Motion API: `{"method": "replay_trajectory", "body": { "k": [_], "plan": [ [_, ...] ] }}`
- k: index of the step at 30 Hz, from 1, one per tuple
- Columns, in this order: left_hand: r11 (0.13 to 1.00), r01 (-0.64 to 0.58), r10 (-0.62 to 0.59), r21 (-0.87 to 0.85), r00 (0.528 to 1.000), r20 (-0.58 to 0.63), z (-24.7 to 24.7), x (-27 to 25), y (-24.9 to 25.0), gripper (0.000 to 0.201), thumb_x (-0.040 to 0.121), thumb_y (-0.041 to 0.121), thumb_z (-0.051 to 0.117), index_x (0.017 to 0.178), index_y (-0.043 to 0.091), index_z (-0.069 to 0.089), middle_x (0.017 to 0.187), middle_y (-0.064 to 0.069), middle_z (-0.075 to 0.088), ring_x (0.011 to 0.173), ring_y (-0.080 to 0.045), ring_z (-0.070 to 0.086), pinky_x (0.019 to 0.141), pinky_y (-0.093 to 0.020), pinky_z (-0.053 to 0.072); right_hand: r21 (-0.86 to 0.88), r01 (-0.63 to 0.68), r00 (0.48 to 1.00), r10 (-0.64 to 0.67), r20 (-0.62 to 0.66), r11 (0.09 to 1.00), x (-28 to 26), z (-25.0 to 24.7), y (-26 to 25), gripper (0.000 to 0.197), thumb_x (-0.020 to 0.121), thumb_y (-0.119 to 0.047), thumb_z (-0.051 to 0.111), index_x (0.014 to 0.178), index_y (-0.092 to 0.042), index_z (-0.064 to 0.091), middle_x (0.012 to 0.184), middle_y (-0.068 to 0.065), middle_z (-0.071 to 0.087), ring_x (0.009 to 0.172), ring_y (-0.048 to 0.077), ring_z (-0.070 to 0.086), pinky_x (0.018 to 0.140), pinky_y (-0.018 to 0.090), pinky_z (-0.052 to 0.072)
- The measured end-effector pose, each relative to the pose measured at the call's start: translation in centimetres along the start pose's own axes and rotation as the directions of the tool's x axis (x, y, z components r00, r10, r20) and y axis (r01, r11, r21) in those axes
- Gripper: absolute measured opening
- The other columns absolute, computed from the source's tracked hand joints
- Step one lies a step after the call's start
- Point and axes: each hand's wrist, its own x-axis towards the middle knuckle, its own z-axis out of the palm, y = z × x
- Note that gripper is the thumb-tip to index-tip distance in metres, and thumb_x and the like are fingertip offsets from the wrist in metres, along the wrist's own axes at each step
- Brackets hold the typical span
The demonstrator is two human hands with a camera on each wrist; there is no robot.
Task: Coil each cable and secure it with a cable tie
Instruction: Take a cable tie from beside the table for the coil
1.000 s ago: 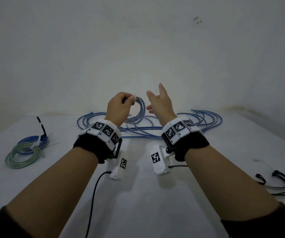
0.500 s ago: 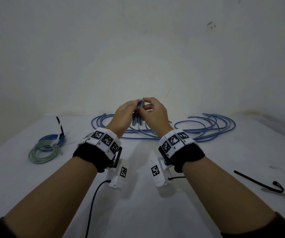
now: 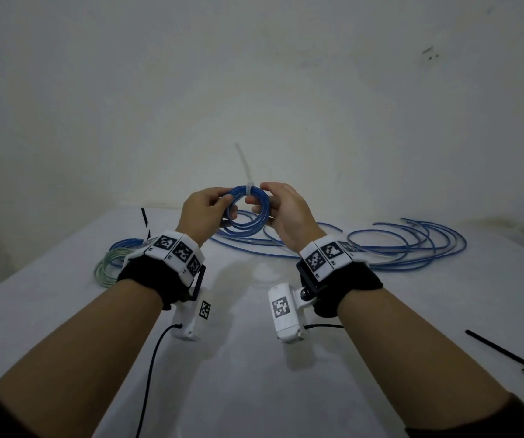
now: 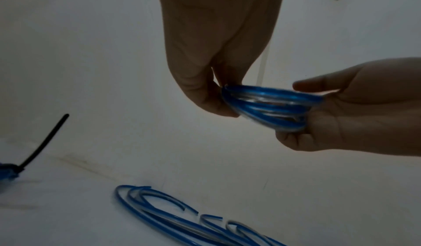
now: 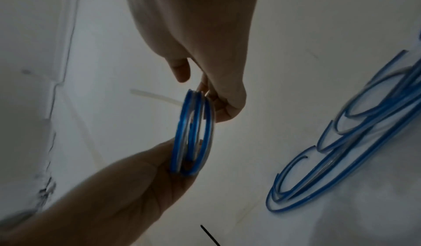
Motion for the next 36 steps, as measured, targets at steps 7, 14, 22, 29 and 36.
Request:
{"method": "replay_trajectory", "body": {
  "k": [7,14,22,29,36],
  "plan": [
    [0.987,0.121,-0.114,0.104,0.991,-0.070,-5.6,0.4,-1.7,0.011,0.089,0.018,0.062,0.092,0.011,0.055,0.088,-0.018,0.069,0.077,-0.028,0.068,0.072,-0.041,0.058,-0.335,0.131,0.986,-0.157,-0.052,0.933,0.9,5.0,4.1,0.007,0.092,-0.008,0.053,0.090,-0.007,0.046,0.075,0.007,0.062,0.052,0.011,0.065,0.060,0.029,0.055],
    [0.918,0.242,-0.248,0.313,0.969,-0.022,-13.0,0.5,-3.3,0.017,0.082,0.013,0.070,0.092,0.011,0.056,0.080,-0.010,0.070,0.067,-0.016,0.068,0.067,-0.031,0.059,-0.379,0.022,1.000,-0.026,-0.007,0.925,2.2,11.0,7.7,0.021,0.089,-0.003,0.052,0.071,-0.012,0.045,0.076,0.013,0.064,0.059,0.020,0.065,0.063,0.044,0.057],
    [0.731,0.380,-0.421,0.567,0.905,-0.064,-18.5,0.9,-6.9,0.016,0.078,0.013,0.075,0.075,0.014,0.059,0.077,-0.009,0.067,0.061,-0.015,0.062,0.048,-0.018,0.054,-0.537,-0.096,0.990,0.138,0.038,0.838,3.6,16.7,12.5,0.015,0.082,-0.010,0.060,0.069,-0.012,0.052,0.088,0.018,0.067,0.077,0.032,0.068,0.061,0.047,0.059],
    [0.657,0.441,-0.509,0.612,0.858,-0.071,-19.4,1.1,-9.2,0.017,0.077,0.005,0.074,0.071,0.010,0.059,0.075,-0.012,0.066,0.062,-0.019,0.063,0.048,-0.022,0.055,-0.699,-0.111,0.953,0.276,0.128,0.706,5.0,18.1,15.0,0.020,0.079,-0.018,0.069,0.073,-0.001,0.062,0.060,0.012,0.069,0.080,0.037,0.068,0.072,0.043,0.058],
    [0.645,0.437,-0.513,0.627,0.856,-0.068,-19.1,1.3,-9.1,0.002,0.087,0.005,0.061,0.085,0.006,0.062,0.094,-0.014,0.064,0.087,-0.028,0.064,0.070,-0.036,0.056,-0.700,-0.131,0.925,0.341,0.169,0.702,4.2,17.2,14.4,0.021,0.079,-0.016,0.070,0.085,0.004,0.067,0.078,0.017,0.069,0.083,0.035,0.068,0.079,0.045,0.057]
  ]
}}
